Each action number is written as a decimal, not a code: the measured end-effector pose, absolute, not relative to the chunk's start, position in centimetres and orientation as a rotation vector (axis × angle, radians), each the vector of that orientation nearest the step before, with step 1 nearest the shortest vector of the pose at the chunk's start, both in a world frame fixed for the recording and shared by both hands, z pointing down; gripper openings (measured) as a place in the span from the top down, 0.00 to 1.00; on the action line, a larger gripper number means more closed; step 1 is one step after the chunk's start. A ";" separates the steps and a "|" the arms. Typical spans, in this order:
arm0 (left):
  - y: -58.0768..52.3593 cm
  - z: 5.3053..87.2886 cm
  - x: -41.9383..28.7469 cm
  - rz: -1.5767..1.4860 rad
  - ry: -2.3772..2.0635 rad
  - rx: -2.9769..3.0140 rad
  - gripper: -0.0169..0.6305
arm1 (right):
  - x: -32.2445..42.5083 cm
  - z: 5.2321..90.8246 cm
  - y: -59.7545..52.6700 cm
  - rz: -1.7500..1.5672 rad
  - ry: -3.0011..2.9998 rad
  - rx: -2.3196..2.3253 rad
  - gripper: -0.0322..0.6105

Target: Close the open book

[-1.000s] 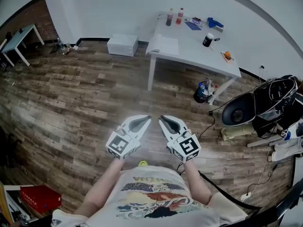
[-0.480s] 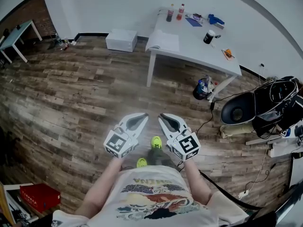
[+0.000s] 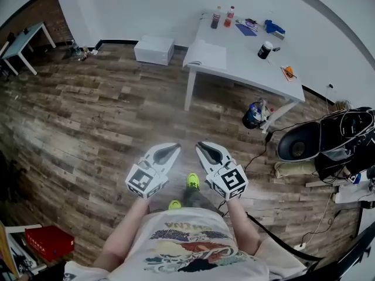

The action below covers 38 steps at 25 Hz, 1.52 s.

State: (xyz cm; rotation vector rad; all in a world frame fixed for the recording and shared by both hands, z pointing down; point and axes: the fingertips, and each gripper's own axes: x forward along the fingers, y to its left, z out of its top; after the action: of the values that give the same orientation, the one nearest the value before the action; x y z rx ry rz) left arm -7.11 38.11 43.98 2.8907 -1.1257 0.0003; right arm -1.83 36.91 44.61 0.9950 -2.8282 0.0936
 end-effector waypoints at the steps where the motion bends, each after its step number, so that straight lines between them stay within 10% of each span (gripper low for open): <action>1: 37.4 44.3 -7.0 0.014 -1.127 2.888 0.95 | -1.7 44.7 36.2 0.103 -2.831 0.991 0.90; 38: 14.9 47.7 1.3 0.234 -1.328 2.811 0.95 | 6.5 47.4 12.6 0.203 -2.896 0.778 0.90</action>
State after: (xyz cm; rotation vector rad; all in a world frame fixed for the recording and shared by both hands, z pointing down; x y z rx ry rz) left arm 1.28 14.92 47.71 2.8107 -1.3277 0.2342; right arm 6.47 12.61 47.41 0.7778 -2.8958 0.2029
